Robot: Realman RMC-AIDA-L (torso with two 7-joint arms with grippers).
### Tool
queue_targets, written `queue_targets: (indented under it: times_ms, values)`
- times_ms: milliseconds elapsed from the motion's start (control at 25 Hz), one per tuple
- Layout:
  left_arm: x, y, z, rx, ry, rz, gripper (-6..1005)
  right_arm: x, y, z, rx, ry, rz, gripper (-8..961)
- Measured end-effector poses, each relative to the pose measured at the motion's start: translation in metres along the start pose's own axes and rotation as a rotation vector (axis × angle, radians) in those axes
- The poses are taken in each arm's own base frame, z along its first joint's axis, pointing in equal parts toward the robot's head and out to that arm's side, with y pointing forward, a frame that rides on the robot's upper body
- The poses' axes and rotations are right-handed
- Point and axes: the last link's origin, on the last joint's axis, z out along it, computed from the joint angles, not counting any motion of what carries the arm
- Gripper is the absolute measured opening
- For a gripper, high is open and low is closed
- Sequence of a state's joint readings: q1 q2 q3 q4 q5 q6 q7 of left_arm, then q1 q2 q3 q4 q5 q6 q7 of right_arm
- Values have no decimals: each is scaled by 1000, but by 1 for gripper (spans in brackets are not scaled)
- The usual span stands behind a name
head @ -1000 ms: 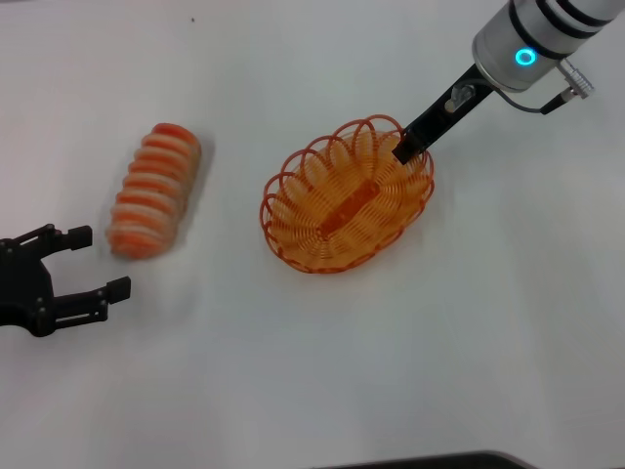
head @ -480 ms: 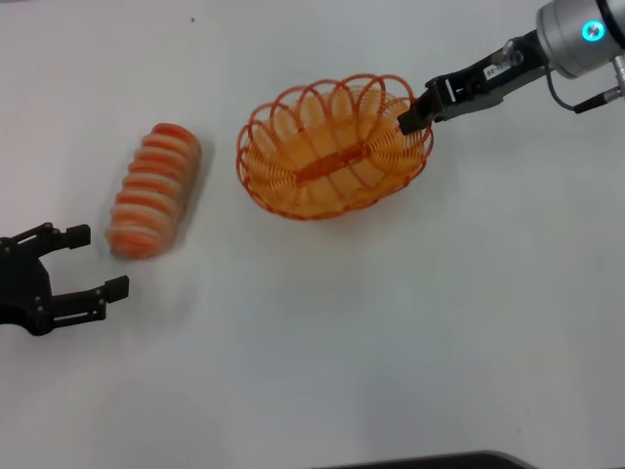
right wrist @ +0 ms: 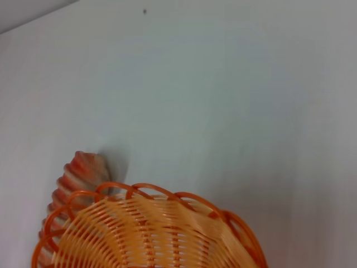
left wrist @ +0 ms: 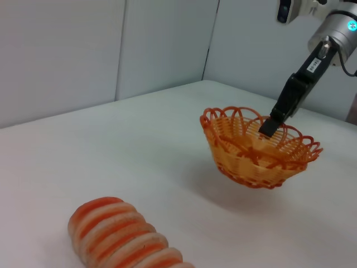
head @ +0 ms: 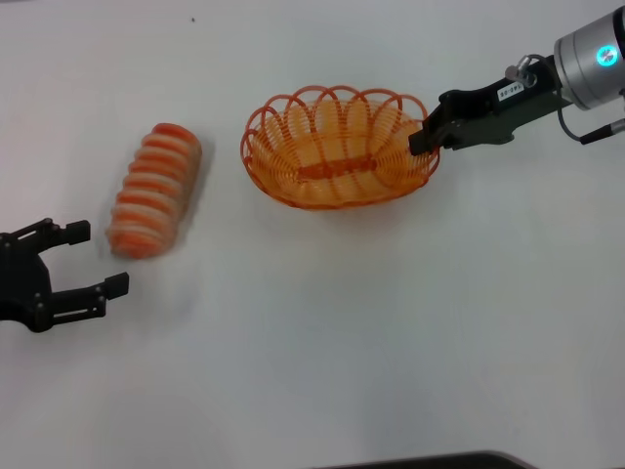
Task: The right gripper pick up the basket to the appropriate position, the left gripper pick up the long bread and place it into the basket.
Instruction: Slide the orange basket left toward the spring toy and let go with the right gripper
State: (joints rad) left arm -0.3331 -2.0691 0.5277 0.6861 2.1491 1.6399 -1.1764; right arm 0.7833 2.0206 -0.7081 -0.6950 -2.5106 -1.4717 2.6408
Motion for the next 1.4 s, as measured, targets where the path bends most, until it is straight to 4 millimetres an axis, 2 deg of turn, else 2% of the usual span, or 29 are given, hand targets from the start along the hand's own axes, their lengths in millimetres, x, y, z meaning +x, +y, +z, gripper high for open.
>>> queue_targets:
  times_ms: [280,880,1400]
  values:
    - [2,-1,0,0,0,6,907,5,1,9,-7,9,64,82]
    - [0,2,3,-2,3,-1,907,9,-4,25,41,14,91,81]
    - [1,3,5,-6,7,-2,907,12,-5,27,34,16,103,98]
